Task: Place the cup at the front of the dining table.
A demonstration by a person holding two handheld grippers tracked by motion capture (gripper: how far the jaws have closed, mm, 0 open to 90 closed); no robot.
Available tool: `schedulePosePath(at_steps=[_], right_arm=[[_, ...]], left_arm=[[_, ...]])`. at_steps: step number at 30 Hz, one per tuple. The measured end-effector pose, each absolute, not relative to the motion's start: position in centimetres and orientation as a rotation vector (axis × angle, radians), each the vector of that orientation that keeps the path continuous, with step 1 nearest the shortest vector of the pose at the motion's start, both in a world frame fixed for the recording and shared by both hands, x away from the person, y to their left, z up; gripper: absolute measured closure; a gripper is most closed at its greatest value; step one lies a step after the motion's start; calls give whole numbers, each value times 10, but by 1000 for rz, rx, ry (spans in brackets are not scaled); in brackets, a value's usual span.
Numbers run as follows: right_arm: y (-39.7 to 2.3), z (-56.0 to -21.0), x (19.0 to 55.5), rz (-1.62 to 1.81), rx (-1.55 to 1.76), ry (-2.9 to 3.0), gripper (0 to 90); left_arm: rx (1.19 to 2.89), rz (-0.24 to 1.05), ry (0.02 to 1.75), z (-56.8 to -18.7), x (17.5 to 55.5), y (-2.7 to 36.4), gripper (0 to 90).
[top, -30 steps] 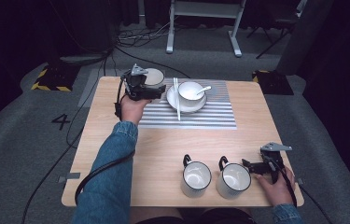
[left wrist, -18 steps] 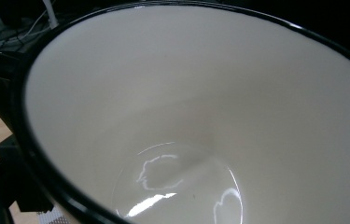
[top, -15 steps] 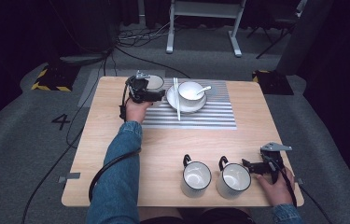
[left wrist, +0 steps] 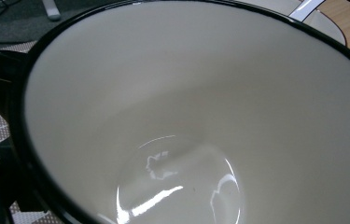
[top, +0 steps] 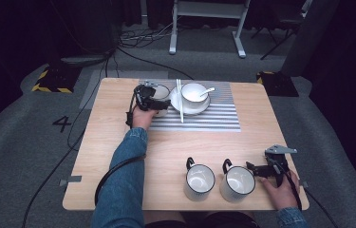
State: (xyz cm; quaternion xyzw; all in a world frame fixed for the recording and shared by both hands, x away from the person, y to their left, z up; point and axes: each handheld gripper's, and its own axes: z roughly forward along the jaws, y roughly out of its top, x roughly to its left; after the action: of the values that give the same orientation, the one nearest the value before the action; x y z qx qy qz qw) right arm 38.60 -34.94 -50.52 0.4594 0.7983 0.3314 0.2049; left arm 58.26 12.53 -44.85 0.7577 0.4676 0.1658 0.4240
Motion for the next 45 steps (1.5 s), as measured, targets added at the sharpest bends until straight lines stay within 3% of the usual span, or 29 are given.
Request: schedulePosePath(at_steps=[17, 23, 34, 45], right_arm=[[-349, -505, 386, 924, 1280, 2226, 17], [-349, -505, 386, 924, 1280, 2225, 18], [-349, -505, 385, 925, 1288, 2223, 22], [-349, -505, 385, 925, 1287, 2224, 21]], left_arm=[[1917, 395, 1209, -469, 578, 125, 23], [2015, 466, 1160, -469, 571, 123, 22], [2026, 458, 1161, -468, 571, 123, 22], [2053, 473, 1255, -452, 569, 118, 0]])
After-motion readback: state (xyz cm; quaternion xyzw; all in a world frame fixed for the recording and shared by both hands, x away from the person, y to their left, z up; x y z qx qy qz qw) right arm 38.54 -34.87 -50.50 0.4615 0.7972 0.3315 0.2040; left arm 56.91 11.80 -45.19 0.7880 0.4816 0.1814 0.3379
